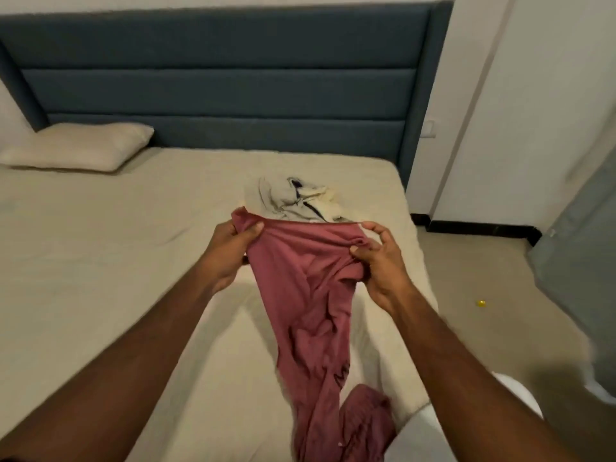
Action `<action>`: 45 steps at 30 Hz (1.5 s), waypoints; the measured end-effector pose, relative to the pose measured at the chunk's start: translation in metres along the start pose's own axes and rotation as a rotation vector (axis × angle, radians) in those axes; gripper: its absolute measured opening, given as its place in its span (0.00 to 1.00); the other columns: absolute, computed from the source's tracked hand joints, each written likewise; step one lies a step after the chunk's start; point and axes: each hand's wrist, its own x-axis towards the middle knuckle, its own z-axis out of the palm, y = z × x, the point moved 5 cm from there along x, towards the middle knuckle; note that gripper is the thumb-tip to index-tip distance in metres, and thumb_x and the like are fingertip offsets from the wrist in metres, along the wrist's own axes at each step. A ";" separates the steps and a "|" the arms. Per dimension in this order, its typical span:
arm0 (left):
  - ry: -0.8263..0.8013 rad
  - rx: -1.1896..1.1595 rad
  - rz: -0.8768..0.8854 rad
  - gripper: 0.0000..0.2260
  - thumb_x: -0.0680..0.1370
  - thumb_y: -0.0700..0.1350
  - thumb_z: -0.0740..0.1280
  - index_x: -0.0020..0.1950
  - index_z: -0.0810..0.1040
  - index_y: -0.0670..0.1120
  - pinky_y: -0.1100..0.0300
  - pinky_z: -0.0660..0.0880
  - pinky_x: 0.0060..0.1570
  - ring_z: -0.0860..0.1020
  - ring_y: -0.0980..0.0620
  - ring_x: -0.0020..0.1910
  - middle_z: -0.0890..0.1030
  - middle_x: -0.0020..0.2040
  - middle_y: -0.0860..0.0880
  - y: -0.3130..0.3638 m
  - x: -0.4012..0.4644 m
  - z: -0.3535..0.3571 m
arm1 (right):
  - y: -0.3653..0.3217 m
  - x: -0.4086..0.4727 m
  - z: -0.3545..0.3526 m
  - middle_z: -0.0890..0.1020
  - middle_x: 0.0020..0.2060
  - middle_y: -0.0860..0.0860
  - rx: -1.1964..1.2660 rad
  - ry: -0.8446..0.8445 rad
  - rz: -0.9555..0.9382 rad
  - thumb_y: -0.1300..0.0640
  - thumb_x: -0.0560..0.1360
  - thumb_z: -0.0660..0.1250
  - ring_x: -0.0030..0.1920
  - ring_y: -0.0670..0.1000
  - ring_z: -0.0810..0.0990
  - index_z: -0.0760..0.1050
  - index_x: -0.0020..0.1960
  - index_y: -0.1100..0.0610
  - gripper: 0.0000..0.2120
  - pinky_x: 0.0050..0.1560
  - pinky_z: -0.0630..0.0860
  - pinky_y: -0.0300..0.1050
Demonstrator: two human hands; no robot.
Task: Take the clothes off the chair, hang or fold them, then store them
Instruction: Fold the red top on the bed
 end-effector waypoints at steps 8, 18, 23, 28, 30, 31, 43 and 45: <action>0.042 0.067 0.362 0.07 0.81 0.38 0.68 0.46 0.82 0.47 0.66 0.74 0.29 0.77 0.59 0.32 0.82 0.34 0.55 0.179 0.050 0.048 | -0.193 0.027 0.021 0.83 0.36 0.54 -0.580 0.135 -0.331 0.75 0.71 0.64 0.29 0.51 0.77 0.80 0.48 0.59 0.14 0.24 0.71 0.41; 0.025 0.288 0.748 0.17 0.77 0.28 0.67 0.38 0.84 0.48 0.55 0.78 0.34 0.78 0.47 0.35 0.83 0.33 0.50 0.389 0.029 0.047 | -0.381 -0.020 0.092 0.84 0.37 0.52 -0.744 -0.216 -0.433 0.53 0.78 0.70 0.36 0.48 0.81 0.83 0.47 0.59 0.09 0.34 0.76 0.40; 0.001 0.312 0.796 0.15 0.76 0.23 0.64 0.41 0.82 0.41 0.57 0.84 0.39 0.83 0.52 0.37 0.85 0.36 0.51 0.440 0.003 0.025 | -0.437 -0.035 0.091 0.83 0.49 0.50 -1.102 -0.207 -0.402 0.44 0.77 0.72 0.50 0.52 0.81 0.83 0.56 0.52 0.14 0.54 0.79 0.58; -0.048 0.470 0.865 0.06 0.79 0.29 0.67 0.51 0.82 0.35 0.56 0.84 0.45 0.82 0.49 0.43 0.82 0.44 0.42 0.472 -0.025 0.026 | -0.463 -0.051 0.076 0.77 0.58 0.47 -1.326 0.054 -0.361 0.47 0.80 0.69 0.61 0.51 0.72 0.80 0.63 0.47 0.13 0.59 0.71 0.59; -0.025 0.550 0.863 0.05 0.80 0.31 0.67 0.52 0.82 0.36 0.59 0.84 0.42 0.83 0.47 0.43 0.82 0.45 0.40 0.482 -0.034 0.027 | -0.472 -0.055 0.075 0.76 0.47 0.50 -1.209 0.144 -0.479 0.52 0.81 0.68 0.46 0.50 0.72 0.81 0.54 0.51 0.06 0.44 0.71 0.48; 0.001 0.607 0.858 0.05 0.80 0.31 0.67 0.52 0.82 0.36 0.59 0.84 0.40 0.83 0.45 0.43 0.82 0.45 0.39 0.486 -0.038 0.027 | -0.475 -0.057 0.075 0.75 0.42 0.51 -1.107 0.168 -0.548 0.54 0.81 0.68 0.39 0.50 0.69 0.81 0.50 0.53 0.04 0.37 0.68 0.45; 0.134 -0.021 0.610 0.05 0.85 0.39 0.60 0.53 0.75 0.42 0.62 0.81 0.35 0.84 0.48 0.39 0.81 0.43 0.42 0.441 -0.061 0.031 | -0.428 -0.102 0.109 0.85 0.58 0.49 -0.704 0.265 -1.118 0.63 0.78 0.66 0.58 0.45 0.83 0.81 0.65 0.55 0.17 0.66 0.73 0.35; 0.179 0.087 0.776 0.07 0.84 0.41 0.61 0.56 0.79 0.45 0.57 0.82 0.49 0.84 0.49 0.48 0.84 0.49 0.45 0.438 -0.068 0.032 | -0.417 -0.111 0.110 0.83 0.62 0.53 -0.844 0.293 -1.238 0.63 0.79 0.63 0.62 0.51 0.81 0.76 0.71 0.55 0.22 0.68 0.72 0.39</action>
